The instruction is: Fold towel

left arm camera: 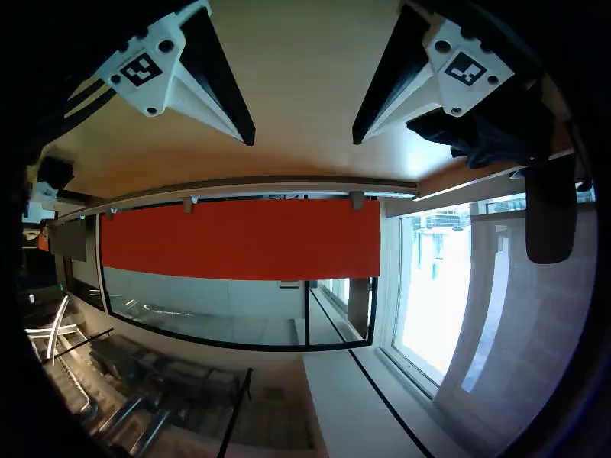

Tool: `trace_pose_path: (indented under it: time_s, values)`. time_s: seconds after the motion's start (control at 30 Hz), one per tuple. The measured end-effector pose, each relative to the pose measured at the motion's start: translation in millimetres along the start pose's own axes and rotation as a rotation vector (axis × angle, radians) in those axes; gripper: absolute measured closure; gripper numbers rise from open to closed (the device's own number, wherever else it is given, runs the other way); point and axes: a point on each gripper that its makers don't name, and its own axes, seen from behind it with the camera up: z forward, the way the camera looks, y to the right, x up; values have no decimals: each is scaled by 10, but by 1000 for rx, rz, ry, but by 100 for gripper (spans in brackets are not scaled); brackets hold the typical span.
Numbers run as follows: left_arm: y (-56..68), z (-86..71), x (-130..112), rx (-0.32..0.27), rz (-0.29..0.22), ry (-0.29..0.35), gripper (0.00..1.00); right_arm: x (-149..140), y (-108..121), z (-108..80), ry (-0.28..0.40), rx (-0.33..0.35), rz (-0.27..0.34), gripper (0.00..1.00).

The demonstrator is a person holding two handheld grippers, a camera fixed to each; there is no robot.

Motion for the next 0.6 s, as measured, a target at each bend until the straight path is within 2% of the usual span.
trace_pose_path:
  time_s: [0.17, 0.4, 0.6]
  values:
    - [5, 1, 3, 0, 0, 0, 6, -70, 22, 9, 2, -17, -19, 1]
    - [0, 3, 2, 0, 0, 0, 6, -84, -124, 9, 4, 18, -17, 1]
    - [-3, 1, 2, 0, 0, 0, 6, -155, -164, 19, -8, 19, -21, 1]
